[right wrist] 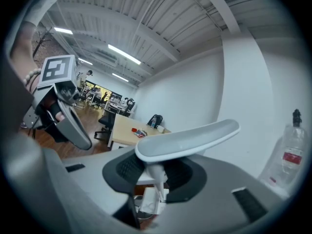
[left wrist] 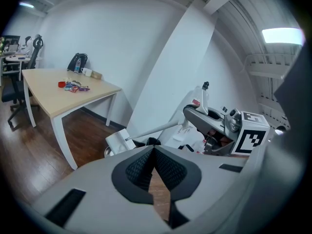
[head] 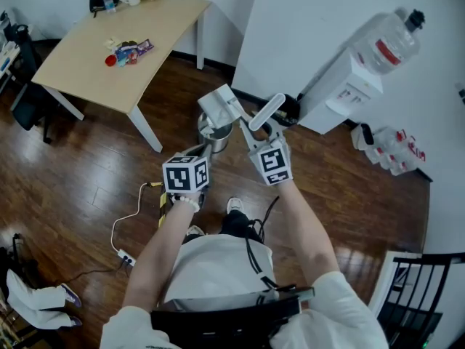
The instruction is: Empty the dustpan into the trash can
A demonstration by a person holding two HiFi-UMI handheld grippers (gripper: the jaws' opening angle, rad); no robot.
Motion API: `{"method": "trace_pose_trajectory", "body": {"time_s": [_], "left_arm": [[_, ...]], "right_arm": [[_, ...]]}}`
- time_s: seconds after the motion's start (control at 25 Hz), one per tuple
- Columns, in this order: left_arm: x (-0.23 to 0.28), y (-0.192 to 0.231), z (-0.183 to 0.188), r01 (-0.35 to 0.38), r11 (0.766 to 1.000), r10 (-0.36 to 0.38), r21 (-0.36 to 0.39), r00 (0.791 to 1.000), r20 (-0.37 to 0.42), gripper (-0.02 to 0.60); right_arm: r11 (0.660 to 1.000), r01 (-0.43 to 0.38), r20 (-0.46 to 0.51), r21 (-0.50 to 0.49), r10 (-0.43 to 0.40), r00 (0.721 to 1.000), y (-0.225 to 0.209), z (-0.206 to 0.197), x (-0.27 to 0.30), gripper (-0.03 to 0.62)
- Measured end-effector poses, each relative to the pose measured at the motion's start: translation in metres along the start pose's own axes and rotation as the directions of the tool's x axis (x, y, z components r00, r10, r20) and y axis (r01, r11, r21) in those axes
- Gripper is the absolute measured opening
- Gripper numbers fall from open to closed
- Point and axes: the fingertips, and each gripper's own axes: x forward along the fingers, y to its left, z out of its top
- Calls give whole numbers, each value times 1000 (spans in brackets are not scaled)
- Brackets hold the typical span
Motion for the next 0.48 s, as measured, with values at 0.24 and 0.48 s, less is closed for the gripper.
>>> {"method": "trace_pose_trajectory", "body": {"time_s": [0.24,0.48], "left_arm": [[-1,-1,-6,7,1000,-7,7,1000,-12,-5],[-3,-8,-15,15,999,-14,37,999,-34,-5]], "right_arm": [[998,-39,-20,-54,37,999,16,-10,-10,120],[987,-79,-25,-142,77,997,49,-25,-29,121]]}}
